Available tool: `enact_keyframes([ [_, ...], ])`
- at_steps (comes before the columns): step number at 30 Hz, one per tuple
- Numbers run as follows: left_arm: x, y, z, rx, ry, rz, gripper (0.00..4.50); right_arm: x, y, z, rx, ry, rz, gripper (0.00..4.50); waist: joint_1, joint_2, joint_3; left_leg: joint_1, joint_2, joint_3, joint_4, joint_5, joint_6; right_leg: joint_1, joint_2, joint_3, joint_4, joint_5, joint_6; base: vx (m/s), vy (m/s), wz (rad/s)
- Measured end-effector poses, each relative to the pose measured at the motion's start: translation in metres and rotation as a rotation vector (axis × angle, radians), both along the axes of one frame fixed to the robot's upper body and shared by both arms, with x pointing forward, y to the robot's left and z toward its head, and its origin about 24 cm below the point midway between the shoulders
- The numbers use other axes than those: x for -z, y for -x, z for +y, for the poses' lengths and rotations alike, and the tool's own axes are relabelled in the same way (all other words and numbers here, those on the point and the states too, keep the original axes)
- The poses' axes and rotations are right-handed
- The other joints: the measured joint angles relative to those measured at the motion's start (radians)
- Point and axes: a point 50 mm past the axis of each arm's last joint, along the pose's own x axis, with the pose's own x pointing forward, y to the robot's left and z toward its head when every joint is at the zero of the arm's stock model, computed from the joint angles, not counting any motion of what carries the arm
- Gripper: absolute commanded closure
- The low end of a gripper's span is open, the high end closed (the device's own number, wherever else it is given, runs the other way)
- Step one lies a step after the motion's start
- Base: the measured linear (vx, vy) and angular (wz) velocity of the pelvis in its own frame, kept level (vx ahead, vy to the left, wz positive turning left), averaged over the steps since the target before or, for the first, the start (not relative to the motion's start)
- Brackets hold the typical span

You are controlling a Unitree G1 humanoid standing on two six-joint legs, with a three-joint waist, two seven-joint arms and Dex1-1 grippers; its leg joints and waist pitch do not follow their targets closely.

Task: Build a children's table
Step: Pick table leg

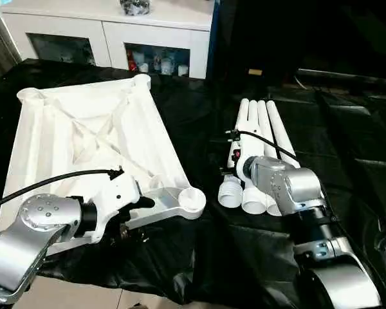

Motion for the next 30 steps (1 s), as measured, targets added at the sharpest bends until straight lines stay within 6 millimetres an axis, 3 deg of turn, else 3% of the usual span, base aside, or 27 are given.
enact_keyframes([
  [9, 0.0, 0.002, 0.0, 0.002, 0.002, 0.011, 0.34, 0.0, -0.004, -0.002, 0.038, 0.001, 0.009, 0.0, 0.0, -0.012, 0.001, 0.001, 0.0, 0.0, -0.001, 0.001, -0.002, 0.0, 0.0, 0.0, 0.0, 0.001, 0.001, 0.0, 0.0, 0.0],
  [10, 0.0, 0.002, 0.001, 0.001, -0.002, 0.011, 0.12, 0.0, -0.004, -0.002, 0.042, 0.0, 0.008, 0.0, 0.0, -0.013, 0.001, 0.0, 0.0, 0.0, -0.001, 0.001, -0.002, 0.0, 0.0, 0.0, 0.0, 0.001, 0.0, 0.0, 0.0, 0.0],
  [20, 0.0, 0.002, 0.002, -0.001, -0.004, 0.016, 0.12, -0.01, -0.008, -0.009, 0.106, -0.001, -0.017, 0.0, 0.0, -0.013, 0.001, 0.001, 0.0, 0.0, -0.002, 0.001, -0.003, 0.0, 0.0, 0.0, 0.0, 0.001, 0.001, 0.0, 0.0, 0.0],
  [30, 0.0, 0.001, 0.002, -0.008, -0.007, 0.005, 0.12, -0.005, -0.005, -0.006, 0.085, -0.028, 0.041, 0.0, 0.0, -0.013, 0.001, 0.001, 0.0, 0.0, -0.002, 0.002, -0.003, 0.0, 0.0, 0.0, 0.0, 0.001, 0.001, 0.0, 0.0, 0.0],
])
